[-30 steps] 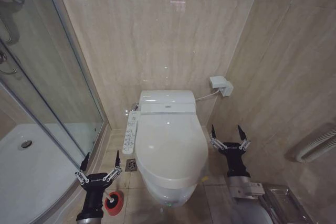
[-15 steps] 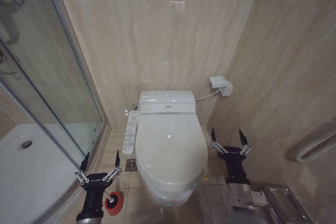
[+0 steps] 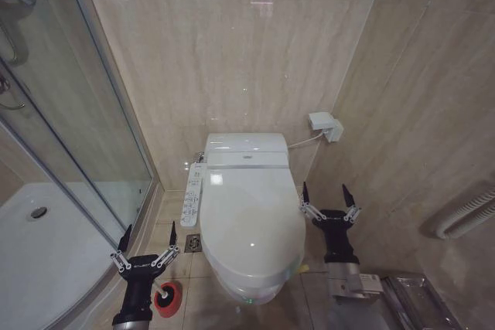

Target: Open the toilet lid, clean the toilet bowl with a toilet brush, close the toilet lid, and flush.

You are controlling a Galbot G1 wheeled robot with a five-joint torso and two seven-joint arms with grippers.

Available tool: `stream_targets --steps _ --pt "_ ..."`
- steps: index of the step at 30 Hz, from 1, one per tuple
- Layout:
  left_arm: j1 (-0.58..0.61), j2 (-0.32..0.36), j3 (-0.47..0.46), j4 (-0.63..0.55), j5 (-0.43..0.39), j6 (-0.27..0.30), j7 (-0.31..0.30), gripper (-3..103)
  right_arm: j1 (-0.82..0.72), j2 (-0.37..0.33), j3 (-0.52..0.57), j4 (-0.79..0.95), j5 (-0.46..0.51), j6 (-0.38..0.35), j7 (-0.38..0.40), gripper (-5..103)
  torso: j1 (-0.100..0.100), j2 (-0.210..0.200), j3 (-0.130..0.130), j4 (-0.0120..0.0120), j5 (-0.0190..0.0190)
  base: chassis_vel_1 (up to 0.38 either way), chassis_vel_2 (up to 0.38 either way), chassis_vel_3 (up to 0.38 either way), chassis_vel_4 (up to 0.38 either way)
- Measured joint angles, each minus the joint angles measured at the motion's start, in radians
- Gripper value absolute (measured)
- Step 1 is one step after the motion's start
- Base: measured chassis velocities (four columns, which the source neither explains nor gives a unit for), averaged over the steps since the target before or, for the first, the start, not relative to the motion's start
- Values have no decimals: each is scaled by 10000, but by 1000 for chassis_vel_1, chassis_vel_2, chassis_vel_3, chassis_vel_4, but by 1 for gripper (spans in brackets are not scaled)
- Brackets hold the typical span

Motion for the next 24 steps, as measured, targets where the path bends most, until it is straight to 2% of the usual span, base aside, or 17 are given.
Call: stream_targets --steps 24 --pt "-1 0 0 0 0 0 0 100 -218 -178 63 389 266 16 -52 100 0 0 0 0 1 0 0 0 0"
